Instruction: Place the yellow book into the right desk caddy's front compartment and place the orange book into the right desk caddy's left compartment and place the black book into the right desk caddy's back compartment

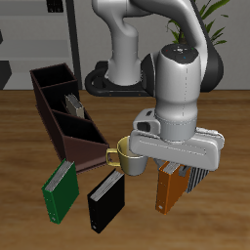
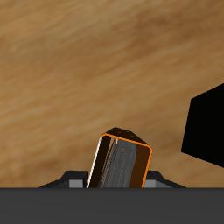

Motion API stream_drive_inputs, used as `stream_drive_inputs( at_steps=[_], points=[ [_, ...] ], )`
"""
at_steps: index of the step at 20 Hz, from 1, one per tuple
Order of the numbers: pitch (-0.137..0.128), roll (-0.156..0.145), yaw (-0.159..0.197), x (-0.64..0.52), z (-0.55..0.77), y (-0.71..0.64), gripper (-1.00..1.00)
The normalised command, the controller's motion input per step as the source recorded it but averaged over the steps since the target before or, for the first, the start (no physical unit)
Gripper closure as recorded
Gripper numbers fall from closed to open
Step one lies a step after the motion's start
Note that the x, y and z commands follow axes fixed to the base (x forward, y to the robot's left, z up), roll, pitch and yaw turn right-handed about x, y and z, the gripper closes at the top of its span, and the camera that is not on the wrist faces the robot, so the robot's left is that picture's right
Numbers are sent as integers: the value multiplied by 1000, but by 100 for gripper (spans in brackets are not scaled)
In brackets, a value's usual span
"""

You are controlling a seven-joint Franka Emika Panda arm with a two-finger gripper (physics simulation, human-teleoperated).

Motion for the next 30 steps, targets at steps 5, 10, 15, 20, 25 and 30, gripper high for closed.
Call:
stream_drive_inputs(
  at_steps=[5,10,15,20,25,30],
  points=[
    [-140,-4,53,-468,1163,-301,100],
    [-70,13,105,-457,729,-262,100],
    [-34,21,81,-575,625,-336,100],
    [-32,55,99,-582,227,-299,100],
    [-3,6,29,-536,-79,-443,100],
    [-27,-32,3,-513,130,-545,100]
  ],
)
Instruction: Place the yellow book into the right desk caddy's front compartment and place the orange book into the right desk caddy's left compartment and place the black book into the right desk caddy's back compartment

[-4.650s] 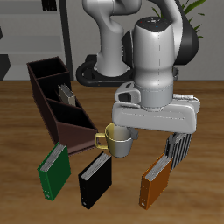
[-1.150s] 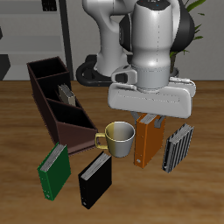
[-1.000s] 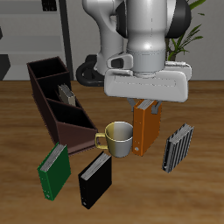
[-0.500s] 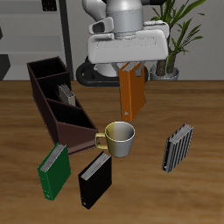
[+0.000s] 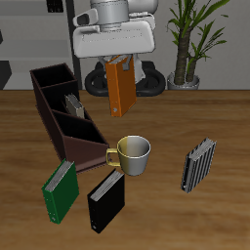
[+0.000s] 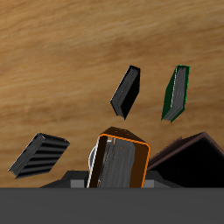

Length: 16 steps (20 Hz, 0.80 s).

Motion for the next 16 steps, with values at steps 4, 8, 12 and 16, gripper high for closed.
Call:
stream_drive_inputs(
  at_steps=[4,8,12,16],
  points=[
    [-41,45,98,-681,190,-408,100],
    [-27,13,50,-261,141,-281,100],
    [1,-59,22,-83,144,-513,100],
    [18,-7,135,74,15,-659,100]
  ],
)
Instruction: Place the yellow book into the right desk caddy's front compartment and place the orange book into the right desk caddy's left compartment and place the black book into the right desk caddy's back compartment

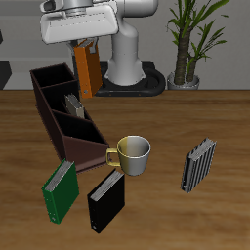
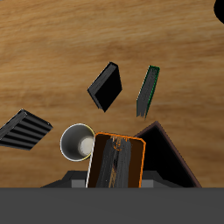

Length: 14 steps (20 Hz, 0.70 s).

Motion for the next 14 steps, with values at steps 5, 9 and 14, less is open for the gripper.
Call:
stream_drive_inputs(
  at_steps=[5,9,14],
  points=[
    [29,-28,74,-17,-180,-310,100],
    [16,12,75,-120,-170,-128,100],
    [-3,-13,86,-101,-130,-254,100]
  ],
)
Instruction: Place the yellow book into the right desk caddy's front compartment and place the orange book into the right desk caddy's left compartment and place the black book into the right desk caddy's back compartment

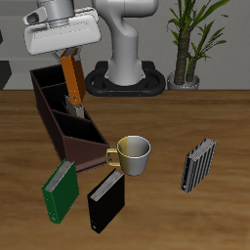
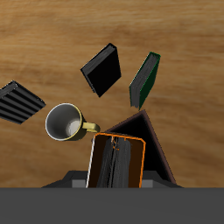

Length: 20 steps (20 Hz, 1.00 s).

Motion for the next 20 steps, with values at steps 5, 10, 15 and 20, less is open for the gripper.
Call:
stream_drive_inputs(
  at_steps=[5,10,15,20],
  points=[
    [4,-46,48,76,-142,-398,100],
    [14,-56,4,181,-82,-394,100],
    [-1,-6,15,52,-131,-76,100],
    [21,39,5,-4,-170,223,100]
  ],
)
